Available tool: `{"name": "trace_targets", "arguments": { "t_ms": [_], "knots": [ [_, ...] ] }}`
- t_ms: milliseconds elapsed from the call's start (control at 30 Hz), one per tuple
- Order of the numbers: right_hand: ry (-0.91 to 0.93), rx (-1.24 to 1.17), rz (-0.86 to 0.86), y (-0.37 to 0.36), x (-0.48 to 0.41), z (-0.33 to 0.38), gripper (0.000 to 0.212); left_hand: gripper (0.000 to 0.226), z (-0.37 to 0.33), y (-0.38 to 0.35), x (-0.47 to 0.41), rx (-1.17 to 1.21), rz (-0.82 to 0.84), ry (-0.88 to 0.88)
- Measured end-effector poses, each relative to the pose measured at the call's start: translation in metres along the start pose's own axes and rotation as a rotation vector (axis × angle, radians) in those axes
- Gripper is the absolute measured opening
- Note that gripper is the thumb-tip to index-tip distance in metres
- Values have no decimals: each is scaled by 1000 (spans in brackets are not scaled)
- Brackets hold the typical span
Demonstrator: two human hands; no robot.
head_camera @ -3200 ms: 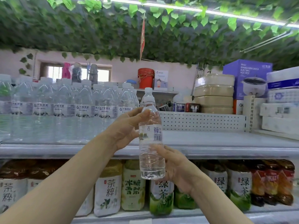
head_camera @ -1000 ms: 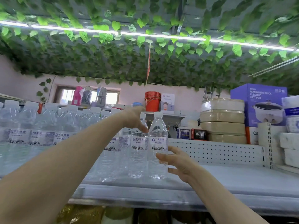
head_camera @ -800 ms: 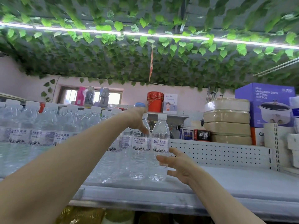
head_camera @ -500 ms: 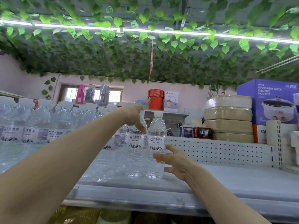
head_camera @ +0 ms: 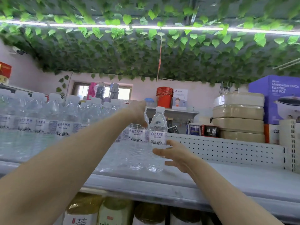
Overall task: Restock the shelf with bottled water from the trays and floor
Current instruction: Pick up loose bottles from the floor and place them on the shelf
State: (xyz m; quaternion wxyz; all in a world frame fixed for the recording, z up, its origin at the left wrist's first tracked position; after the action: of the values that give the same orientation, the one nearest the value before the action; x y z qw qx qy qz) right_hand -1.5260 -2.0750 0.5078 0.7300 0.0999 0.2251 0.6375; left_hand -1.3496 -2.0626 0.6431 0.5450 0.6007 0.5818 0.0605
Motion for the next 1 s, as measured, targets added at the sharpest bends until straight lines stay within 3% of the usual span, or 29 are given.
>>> {"name": "trace_targets", "arguments": {
  "t_ms": [200,333,533,700,1000],
  "knots": [
    [-6,95,-8,-1,14,7,76,94,-8,-8,26,75,-106,-53],
    [-38,287,-100,1,38,16,96,95,-11,2,49,164,-127,-101],
    [36,543,-279,19,94,52,82,70,-2,19,87,244,-184,-128],
    [63,910,-366,15,162,76,77,58,5,17,145,299,-114,-99],
    [28,1174,-433,-19,301,64,66,56,18,-21,263,363,30,-30]
  ]
}}
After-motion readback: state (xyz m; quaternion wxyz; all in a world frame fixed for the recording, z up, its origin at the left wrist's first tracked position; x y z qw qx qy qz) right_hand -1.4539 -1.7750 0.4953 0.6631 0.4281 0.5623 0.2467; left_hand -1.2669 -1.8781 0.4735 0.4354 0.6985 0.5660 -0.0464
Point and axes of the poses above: each hand's wrist, its own x-axis away from the middle knuckle, its own y-axis out of the back of the hand, z = x × y, the point moved 6 cm from there along -x, towards the middle knuckle, and after that the axes turned 13 degrees about x, right-handed, at the moved point
